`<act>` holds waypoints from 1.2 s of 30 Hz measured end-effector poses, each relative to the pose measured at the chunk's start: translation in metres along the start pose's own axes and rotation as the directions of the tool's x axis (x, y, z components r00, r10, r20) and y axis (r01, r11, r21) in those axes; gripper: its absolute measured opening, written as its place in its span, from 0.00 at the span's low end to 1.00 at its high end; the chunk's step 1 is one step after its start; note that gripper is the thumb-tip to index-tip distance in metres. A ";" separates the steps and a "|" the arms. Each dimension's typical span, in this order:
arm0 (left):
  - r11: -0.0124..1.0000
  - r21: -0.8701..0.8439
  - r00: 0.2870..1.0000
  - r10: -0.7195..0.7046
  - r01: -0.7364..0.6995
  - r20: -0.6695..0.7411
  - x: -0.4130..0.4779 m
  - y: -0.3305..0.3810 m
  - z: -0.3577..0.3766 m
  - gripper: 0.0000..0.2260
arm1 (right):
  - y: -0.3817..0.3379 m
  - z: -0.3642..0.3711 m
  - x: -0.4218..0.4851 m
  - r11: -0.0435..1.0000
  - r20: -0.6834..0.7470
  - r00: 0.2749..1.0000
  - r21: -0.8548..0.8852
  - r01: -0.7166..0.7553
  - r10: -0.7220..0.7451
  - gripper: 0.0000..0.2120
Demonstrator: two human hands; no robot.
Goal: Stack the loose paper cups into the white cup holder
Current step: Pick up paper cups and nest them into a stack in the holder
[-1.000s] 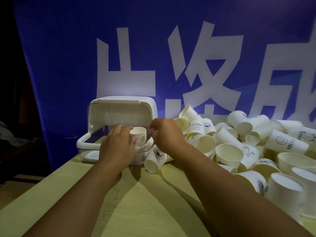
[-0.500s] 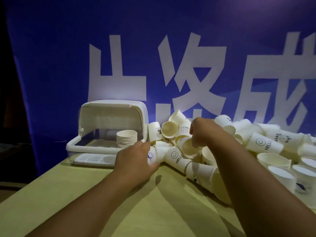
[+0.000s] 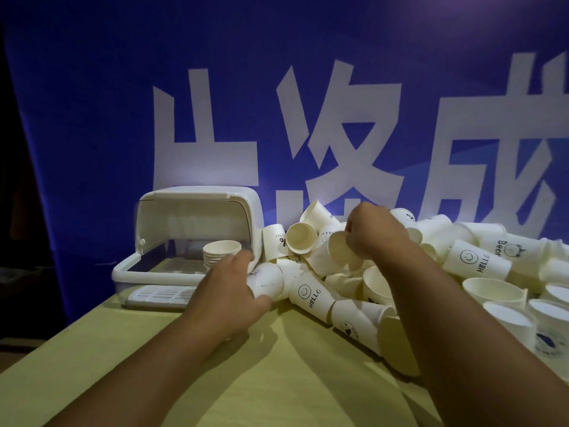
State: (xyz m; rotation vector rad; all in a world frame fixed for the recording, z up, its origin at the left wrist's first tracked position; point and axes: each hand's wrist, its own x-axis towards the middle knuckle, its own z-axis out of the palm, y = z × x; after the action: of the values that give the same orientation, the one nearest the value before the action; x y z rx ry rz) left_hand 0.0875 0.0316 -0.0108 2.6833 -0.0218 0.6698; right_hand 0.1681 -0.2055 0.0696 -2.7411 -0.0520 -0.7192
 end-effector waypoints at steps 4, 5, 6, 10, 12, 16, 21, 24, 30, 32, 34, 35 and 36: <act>0.981 -0.195 0.994 0.000 -0.021 -0.109 0.002 -0.010 -0.023 0.31 | -0.002 -0.011 0.005 0.995 -0.059 0.998 0.098 -0.005 0.011 0.14; 0.969 -0.246 0.989 -0.001 -0.037 -0.150 0.003 -0.013 -0.026 0.31 | -0.004 -0.012 0.005 0.991 -0.071 0.997 0.137 -0.008 0.018 0.14; 0.955 -0.294 0.984 -0.010 -0.044 -0.179 0.005 -0.016 -0.028 0.32 | -0.008 -0.013 0.003 0.981 -0.079 0.997 0.192 -0.009 0.024 0.14; 0.905 -0.423 0.981 -0.048 -0.036 -0.187 0.011 -0.028 -0.027 0.38 | -0.027 -0.013 -0.009 0.849 -0.067 0.996 0.528 -0.013 0.057 0.21; 0.886 -0.461 0.977 -0.048 -0.054 -0.208 0.012 -0.032 -0.027 0.40 | -0.036 -0.009 -0.015 0.780 -0.066 0.995 0.626 -0.013 0.069 0.20; 0.878 -0.462 0.946 -0.035 -0.124 -0.321 0.016 -0.039 -0.031 0.46 | -0.055 0.002 -0.020 0.652 0.014 0.996 0.755 -0.068 0.087 0.22; 0.895 -0.405 0.918 0.014 -0.188 -0.395 0.022 -0.049 -0.029 0.44 | -0.078 0.016 -0.009 0.530 0.129 0.990 0.836 -0.142 0.062 0.10; 0.886 -0.414 0.922 0.039 -0.211 -0.385 0.026 -0.059 -0.028 0.40 | -0.091 0.026 -0.003 0.448 0.191 0.981 0.874 -0.187 0.037 0.10; 0.901 -0.383 0.890 0.008 -0.204 -0.455 0.035 -0.070 -0.026 0.34 | -0.100 0.042 0.001 0.457 0.180 0.983 0.878 -0.142 -0.039 0.08; 0.901 -0.388 0.880 -0.017 -0.192 -0.475 0.036 -0.071 -0.025 0.32 | -0.097 0.043 0.003 0.461 0.164 0.985 0.878 -0.125 -0.046 0.09; 0.900 -0.394 0.871 -0.033 -0.188 -0.490 0.037 -0.071 -0.026 0.29 | -0.095 0.044 0.004 0.486 0.136 0.989 0.870 -0.089 -0.062 0.10; 0.905 -0.382 0.863 -0.032 -0.190 -0.505 0.037 -0.070 -0.026 0.25 | -0.094 0.044 0.003 0.487 0.130 0.989 0.870 -0.083 -0.064 0.10; 0.917 -0.346 0.846 -0.019 -0.197 -0.532 0.038 -0.070 -0.027 0.20 | -0.093 0.045 0.004 0.487 0.126 0.990 0.870 -0.081 -0.061 0.09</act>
State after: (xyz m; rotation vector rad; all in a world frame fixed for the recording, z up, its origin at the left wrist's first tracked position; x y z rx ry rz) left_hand 0.1163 0.1091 0.0040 2.0511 -0.1251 1.2693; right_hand 0.1824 -0.1035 0.0600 -1.7537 -0.3400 -0.3187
